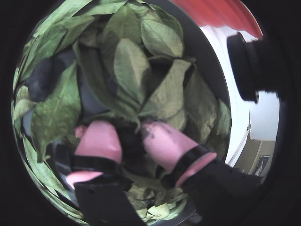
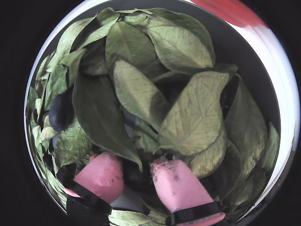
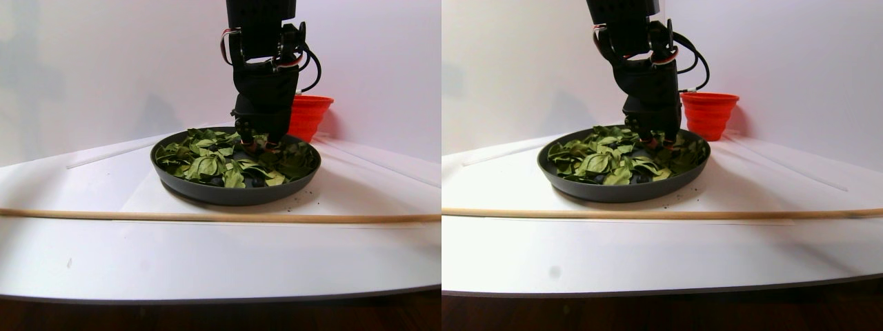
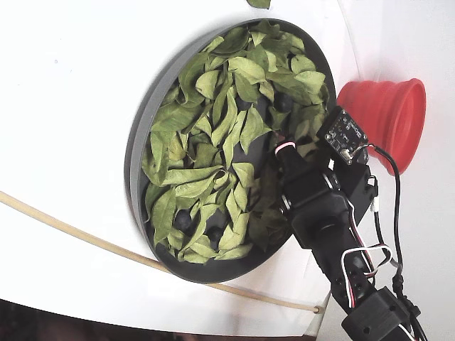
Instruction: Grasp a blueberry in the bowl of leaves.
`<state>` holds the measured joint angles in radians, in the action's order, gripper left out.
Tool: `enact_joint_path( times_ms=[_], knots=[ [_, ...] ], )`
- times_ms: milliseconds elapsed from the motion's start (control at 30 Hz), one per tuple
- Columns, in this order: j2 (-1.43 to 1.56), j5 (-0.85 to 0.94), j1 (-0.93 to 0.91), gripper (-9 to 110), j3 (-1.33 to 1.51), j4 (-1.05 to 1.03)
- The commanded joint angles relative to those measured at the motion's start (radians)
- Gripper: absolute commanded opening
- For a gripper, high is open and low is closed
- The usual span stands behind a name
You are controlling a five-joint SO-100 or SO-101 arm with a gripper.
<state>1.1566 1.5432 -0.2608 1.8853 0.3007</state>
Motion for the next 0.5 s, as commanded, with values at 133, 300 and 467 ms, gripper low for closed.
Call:
enact_joint_path(
  times_ms=[133, 300, 467],
  knots=[
    [0.081, 0.025, -0.018, 9, 0.052, -0.028],
    [0.121, 0.029, -0.009, 9, 0.063, -0.031],
    [0.143, 0.044, -0.009, 9, 0.061, -0.031]
  ],
)
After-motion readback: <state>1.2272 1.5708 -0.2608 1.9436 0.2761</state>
